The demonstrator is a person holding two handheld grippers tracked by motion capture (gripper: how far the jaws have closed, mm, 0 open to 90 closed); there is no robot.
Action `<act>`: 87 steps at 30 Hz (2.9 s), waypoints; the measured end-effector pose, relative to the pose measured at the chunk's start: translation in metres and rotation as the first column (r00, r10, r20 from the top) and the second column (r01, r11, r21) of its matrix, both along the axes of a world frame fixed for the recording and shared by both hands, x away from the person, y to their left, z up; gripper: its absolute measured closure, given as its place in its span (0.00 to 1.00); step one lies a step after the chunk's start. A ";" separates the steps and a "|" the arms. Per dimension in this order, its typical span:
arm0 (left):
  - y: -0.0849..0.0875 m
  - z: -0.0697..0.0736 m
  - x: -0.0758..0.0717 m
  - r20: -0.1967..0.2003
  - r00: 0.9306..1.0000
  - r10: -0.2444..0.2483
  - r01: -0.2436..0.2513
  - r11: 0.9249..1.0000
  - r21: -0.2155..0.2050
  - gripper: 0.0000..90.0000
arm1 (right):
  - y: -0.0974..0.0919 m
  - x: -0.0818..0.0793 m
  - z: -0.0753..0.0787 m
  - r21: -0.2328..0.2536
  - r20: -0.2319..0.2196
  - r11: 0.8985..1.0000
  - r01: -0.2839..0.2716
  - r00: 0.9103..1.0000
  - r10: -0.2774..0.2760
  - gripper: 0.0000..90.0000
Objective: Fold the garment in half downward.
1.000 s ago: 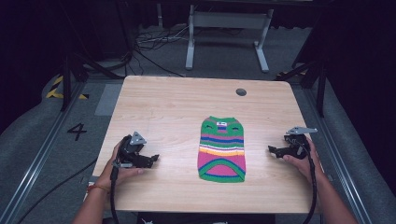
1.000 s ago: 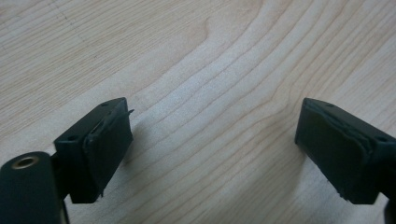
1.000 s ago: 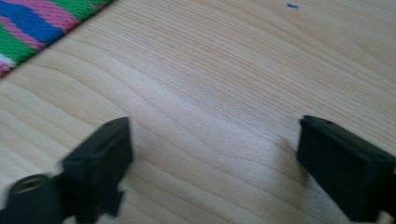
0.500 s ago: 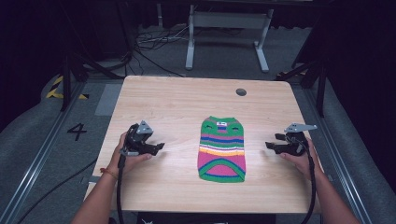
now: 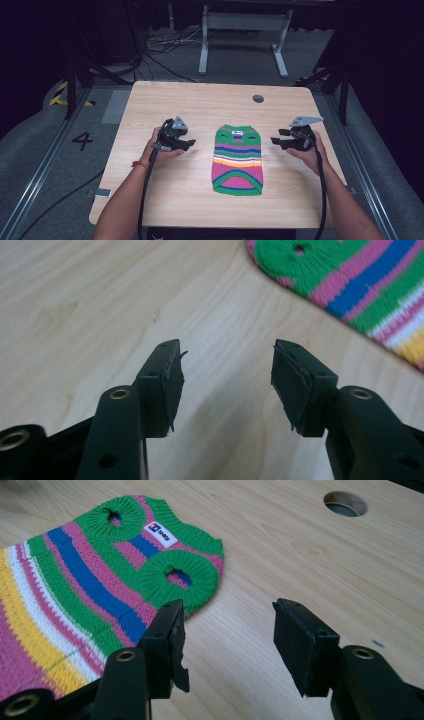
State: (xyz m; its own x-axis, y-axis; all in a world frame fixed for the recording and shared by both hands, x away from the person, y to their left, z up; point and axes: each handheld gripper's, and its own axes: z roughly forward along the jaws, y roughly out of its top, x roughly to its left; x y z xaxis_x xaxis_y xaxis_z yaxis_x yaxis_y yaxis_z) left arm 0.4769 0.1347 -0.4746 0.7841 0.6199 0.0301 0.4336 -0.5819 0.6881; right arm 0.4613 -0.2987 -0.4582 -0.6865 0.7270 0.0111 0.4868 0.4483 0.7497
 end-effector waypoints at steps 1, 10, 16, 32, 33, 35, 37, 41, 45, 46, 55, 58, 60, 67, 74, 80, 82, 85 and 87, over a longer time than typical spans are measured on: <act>-0.004 0.001 0.004 -0.003 1.000 -0.002 0.002 1.000 -0.014 0.57 | 0.004 0.004 0.000 -0.004 -0.003 1.000 -0.005 1.000 0.005 0.54; -0.040 0.000 0.039 -0.016 1.000 0.007 -0.008 0.998 -0.065 0.64 | 0.034 0.033 -0.008 -0.015 -0.023 1.000 -0.025 0.999 0.025 0.59; -0.071 -0.006 0.056 -0.027 1.000 0.009 -0.011 0.998 -0.063 0.67 | 0.048 0.054 -0.023 -0.010 -0.056 1.000 -0.010 0.998 0.009 0.63; -0.101 -0.025 0.072 -0.092 0.996 0.004 -0.010 0.998 -0.065 0.71 | 0.060 0.079 -0.042 0.012 -0.105 0.999 0.040 0.994 -0.038 0.69; -0.100 -0.026 0.073 -0.103 0.995 0.002 -0.009 0.997 -0.071 0.71 | 0.061 0.078 -0.042 0.012 -0.107 0.999 0.038 0.994 -0.037 0.71; -0.099 -0.026 0.072 -0.104 0.994 0.013 -0.021 0.997 -0.075 0.67 | 0.061 0.079 -0.042 0.011 -0.113 0.999 0.034 0.993 -0.032 0.71; -0.098 -0.023 0.072 -0.094 0.995 0.017 -0.024 0.997 -0.070 0.64 | 0.061 0.078 -0.041 0.005 -0.117 1.000 0.031 0.993 -0.030 0.70; -0.104 -0.017 0.072 -0.069 0.997 0.020 -0.025 0.997 -0.075 0.58 | 0.062 0.076 -0.034 0.025 -0.099 1.000 0.017 0.995 -0.014 0.68; -0.111 -0.022 0.072 -0.075 0.997 0.012 -0.016 0.999 -0.043 0.58 | 0.068 0.077 -0.036 -0.025 -0.101 1.000 0.000 0.995 -0.003 0.66; -0.113 -0.024 0.072 -0.085 0.996 0.017 -0.022 0.998 -0.057 0.58 | 0.069 0.078 -0.038 -0.033 -0.105 0.999 0.008 0.994 -0.011 0.66; -0.116 -0.026 0.071 -0.110 0.993 -0.032 0.023 0.997 -0.074 0.78 | 0.068 0.079 -0.042 0.007 -0.129 1.000 -0.007 0.992 0.008 0.77; -0.118 -0.026 0.069 -0.103 0.993 -0.052 0.045 0.997 -0.069 0.87 | 0.071 0.078 -0.042 0.017 -0.142 1.000 -0.018 0.990 0.021 0.87; -0.120 -0.025 0.068 -0.092 0.995 -0.049 0.045 0.998 -0.053 0.91 | 0.071 0.077 -0.042 0.024 -0.145 0.999 -0.021 0.989 0.025 0.91; -0.115 -0.016 0.067 -0.039 0.999 -0.031 0.029 0.999 -0.038 0.93 | 0.074 0.077 -0.034 0.022 -0.105 0.999 -0.035 0.994 0.037 0.93; -0.106 -0.001 0.066 0.011 1.000 -0.017 0.018 0.998 -0.056 0.93 | 0.079 0.076 -0.014 0.046 -0.036 0.998 -0.050 0.998 0.051 0.93; -0.097 0.019 0.059 0.064 0.997 -0.032 0.035 0.998 -0.051 0.93 | 0.080 0.070 0.002 0.063 0.014 0.995 -0.075 0.997 0.074 0.93; -0.096 0.025 0.054 0.081 0.996 -0.042 0.046 0.998 -0.046 0.93 | 0.079 0.067 0.007 0.072 0.029 0.994 -0.086 0.996 0.084 0.93; -0.093 0.037 0.047 0.108 0.992 -0.063 0.069 0.997 -0.045 0.92 | 0.079 0.058 0.018 0.092 0.059 0.989 -0.117 0.992 0.112 0.93; -0.093 0.040 0.043 0.115 0.990 -0.078 0.084 0.995 -0.047 0.92 | 0.078 0.056 0.020 0.091 0.066 0.988 -0.127 0.990 0.121 0.93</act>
